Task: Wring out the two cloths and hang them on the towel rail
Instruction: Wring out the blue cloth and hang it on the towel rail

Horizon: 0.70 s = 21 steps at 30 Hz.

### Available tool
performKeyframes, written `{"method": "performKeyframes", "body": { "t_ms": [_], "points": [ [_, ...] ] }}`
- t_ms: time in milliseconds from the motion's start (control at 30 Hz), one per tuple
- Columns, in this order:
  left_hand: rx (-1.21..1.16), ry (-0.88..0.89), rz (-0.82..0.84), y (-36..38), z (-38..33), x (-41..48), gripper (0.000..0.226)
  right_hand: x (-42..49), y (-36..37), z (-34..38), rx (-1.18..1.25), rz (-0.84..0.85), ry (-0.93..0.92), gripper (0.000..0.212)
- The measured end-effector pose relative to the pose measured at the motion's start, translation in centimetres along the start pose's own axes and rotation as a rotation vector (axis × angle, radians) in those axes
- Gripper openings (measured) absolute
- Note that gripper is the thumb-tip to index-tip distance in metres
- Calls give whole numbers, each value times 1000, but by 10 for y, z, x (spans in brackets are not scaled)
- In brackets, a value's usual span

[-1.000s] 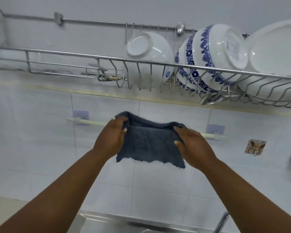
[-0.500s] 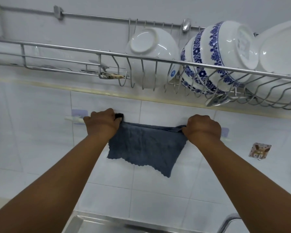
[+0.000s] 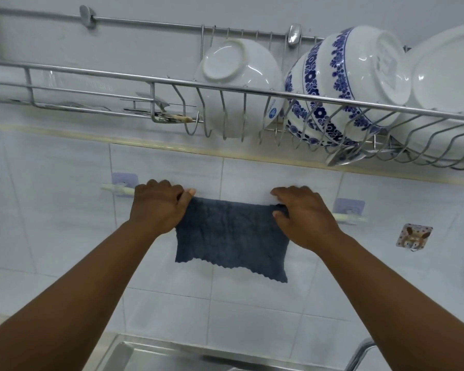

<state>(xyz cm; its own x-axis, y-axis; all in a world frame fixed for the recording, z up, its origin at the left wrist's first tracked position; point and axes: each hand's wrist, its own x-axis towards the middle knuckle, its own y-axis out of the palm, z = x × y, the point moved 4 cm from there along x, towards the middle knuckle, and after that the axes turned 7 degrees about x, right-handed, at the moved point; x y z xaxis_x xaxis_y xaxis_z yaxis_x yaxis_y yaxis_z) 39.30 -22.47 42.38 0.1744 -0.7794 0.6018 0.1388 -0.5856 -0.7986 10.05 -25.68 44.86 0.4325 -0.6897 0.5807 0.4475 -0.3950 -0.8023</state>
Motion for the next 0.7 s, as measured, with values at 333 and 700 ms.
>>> {"method": "performKeyframes", "body": {
  "t_ms": [333, 700],
  "points": [
    [-165, 215, -178, 7, -21, -38, 49, -10, -8, -6, -33, -132, 10, 26],
    [110, 149, -35, 15, 46, -37, 69, -19, 27, 39, -228, -39, -160, 44]
  ]
}}
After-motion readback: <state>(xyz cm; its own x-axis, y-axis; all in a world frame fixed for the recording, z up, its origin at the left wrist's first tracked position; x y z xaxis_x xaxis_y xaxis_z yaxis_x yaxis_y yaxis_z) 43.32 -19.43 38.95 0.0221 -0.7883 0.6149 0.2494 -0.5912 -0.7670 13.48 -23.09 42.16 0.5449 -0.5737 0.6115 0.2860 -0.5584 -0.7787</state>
